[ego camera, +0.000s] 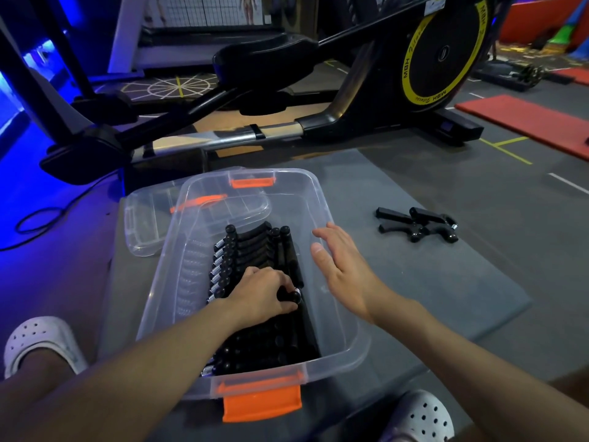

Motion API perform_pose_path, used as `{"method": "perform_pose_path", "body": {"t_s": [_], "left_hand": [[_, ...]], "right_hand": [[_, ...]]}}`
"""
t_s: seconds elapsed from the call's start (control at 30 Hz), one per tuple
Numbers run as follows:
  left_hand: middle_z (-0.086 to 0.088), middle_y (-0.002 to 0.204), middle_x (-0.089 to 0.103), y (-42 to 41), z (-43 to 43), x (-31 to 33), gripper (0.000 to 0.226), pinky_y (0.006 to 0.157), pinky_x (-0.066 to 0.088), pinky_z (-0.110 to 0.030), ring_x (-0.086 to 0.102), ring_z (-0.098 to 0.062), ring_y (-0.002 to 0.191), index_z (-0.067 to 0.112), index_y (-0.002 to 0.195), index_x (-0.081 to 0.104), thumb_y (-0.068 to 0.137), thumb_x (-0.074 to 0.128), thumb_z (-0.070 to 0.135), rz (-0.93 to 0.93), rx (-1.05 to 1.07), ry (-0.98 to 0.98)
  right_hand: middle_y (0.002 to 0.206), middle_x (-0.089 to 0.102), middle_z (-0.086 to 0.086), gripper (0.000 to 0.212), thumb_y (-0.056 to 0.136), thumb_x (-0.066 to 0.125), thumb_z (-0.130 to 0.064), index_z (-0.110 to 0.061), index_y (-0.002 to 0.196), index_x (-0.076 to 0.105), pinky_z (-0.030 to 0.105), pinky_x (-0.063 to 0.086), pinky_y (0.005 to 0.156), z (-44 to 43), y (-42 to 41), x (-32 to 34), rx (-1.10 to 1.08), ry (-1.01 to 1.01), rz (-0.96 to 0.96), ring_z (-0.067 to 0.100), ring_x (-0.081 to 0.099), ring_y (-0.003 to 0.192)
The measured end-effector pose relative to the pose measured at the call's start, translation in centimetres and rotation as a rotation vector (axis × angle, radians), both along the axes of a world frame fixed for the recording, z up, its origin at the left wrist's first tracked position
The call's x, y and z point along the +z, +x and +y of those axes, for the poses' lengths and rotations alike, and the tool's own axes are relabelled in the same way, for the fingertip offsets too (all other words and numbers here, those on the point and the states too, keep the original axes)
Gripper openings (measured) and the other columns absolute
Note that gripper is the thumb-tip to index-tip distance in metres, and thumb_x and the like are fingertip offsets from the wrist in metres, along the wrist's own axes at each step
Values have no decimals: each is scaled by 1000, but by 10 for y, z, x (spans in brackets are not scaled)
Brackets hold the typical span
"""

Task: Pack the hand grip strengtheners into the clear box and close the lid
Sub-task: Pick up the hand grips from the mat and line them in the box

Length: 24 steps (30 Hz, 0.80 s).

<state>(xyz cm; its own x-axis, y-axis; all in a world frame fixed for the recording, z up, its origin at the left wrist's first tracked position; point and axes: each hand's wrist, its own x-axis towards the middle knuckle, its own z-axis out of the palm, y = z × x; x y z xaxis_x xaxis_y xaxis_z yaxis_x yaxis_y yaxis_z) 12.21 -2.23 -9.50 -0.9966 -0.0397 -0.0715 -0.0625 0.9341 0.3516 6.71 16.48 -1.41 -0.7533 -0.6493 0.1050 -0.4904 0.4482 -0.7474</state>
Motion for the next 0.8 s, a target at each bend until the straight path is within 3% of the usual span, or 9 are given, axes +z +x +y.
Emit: {"method": "perform_pose_path", "body": {"t_s": [0.1,0.2,0.3,0.4,0.53,0.63,0.7,0.8], "left_hand": [[17,109,66,2,2,8,36,101,30,-31,55,-10,111,34,106,67,78,67,57,28,-8,12],[17,98,67,2,7,25,31,100,42,-37,60,-3,98,31,104,67,80,69,50,163,14,166],[17,95,67,-8,16,49,30,92,49,-33,62,1,92,28,110,65,84,65,42,350,60,377],[15,99,66,-28,29,81,30,90,47,-26,61,-3,96,25,114,63,87,58,38,492,66,453],[10,108,62,-69,52,115,35,95,42,-30,57,-8,105,20,115,61,90,47,41,543,-6,384],[5,112,62,-111,72,123,43,100,39,-39,55,-15,109,19,111,62,89,38,48,473,-46,204],[3,116,62,-134,82,118,47,102,36,-41,54,-20,111,21,110,62,89,33,51,377,-40,119],[3,122,60,-151,90,99,53,103,32,-41,54,-20,114,25,116,60,91,25,57,239,-18,22]], "right_hand": [[155,29,2,47,103,34,-36,-13,144,40,16,8,111,0,-1,-1,4,-16,-15,4,9,147],[148,38,0,45,103,36,-34,-13,141,43,14,14,109,1,-3,-1,-1,-80,-29,6,21,143],[127,54,-2,32,103,40,-26,-13,128,54,8,30,97,-1,-20,-6,-145,-263,-37,5,46,120],[113,60,1,22,102,44,-22,-14,116,59,10,37,83,5,-54,-14,-368,-408,-34,8,53,103],[113,61,6,33,99,45,-32,-9,118,59,22,36,80,33,-111,-35,-550,-293,-123,14,54,101],[117,61,9,56,84,43,-56,-14,118,59,43,44,95,58,-154,-54,-662,-125,-131,27,55,110],[129,53,11,55,87,46,-54,-16,126,53,51,39,102,73,-180,-65,-695,20,-125,32,48,120],[141,43,12,57,90,54,-49,-17,136,44,51,33,107,93,-211,-79,-742,124,-56,35,38,130]]}}
